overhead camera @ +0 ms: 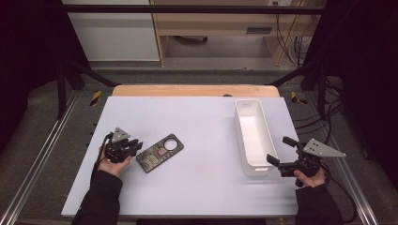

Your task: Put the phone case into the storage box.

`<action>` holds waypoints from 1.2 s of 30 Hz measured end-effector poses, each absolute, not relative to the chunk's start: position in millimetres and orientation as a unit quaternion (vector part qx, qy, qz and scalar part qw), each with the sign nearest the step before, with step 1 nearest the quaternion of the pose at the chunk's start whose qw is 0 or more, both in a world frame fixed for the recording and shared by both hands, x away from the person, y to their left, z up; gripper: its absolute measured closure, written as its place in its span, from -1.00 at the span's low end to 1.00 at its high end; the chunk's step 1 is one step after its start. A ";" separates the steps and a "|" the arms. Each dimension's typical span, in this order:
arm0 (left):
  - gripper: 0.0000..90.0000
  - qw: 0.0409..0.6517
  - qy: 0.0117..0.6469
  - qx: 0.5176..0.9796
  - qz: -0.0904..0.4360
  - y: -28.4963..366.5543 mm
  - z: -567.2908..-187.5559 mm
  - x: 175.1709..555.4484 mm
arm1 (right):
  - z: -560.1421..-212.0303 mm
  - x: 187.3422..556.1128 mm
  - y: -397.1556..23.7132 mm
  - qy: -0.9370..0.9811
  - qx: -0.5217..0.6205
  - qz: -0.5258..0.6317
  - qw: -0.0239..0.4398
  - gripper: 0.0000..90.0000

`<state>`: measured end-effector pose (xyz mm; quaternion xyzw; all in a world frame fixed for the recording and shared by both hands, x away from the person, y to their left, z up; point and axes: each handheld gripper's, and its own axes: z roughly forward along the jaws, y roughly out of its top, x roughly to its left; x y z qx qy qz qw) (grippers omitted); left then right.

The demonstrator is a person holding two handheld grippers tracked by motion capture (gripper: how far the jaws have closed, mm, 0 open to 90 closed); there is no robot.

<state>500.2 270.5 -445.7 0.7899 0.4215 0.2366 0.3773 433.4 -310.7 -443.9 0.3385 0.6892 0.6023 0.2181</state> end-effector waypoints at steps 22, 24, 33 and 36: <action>-0.16 0.424 0.379 0.796 0.208 255.0 -406.0 480.2 | -443.5 433.0 -311.9 0.690 0.339 0.601 0.219 -0.99; -0.40 0.430 0.369 0.795 0.215 251.6 -400.3 477.5 | -443.4 433.0 -312.3 0.690 0.339 0.601 0.219 -0.99; -0.89 0.446 0.352 0.796 0.211 241.8 -389.1 473.4 | -443.5 433.0 -312.1 0.690 0.339 0.601 0.219 -0.99; -0.93 0.444 0.349 0.798 0.209 239.2 -386.1 475.9 | -443.4 432.9 -312.2 0.690 0.338 0.601 0.219 -0.99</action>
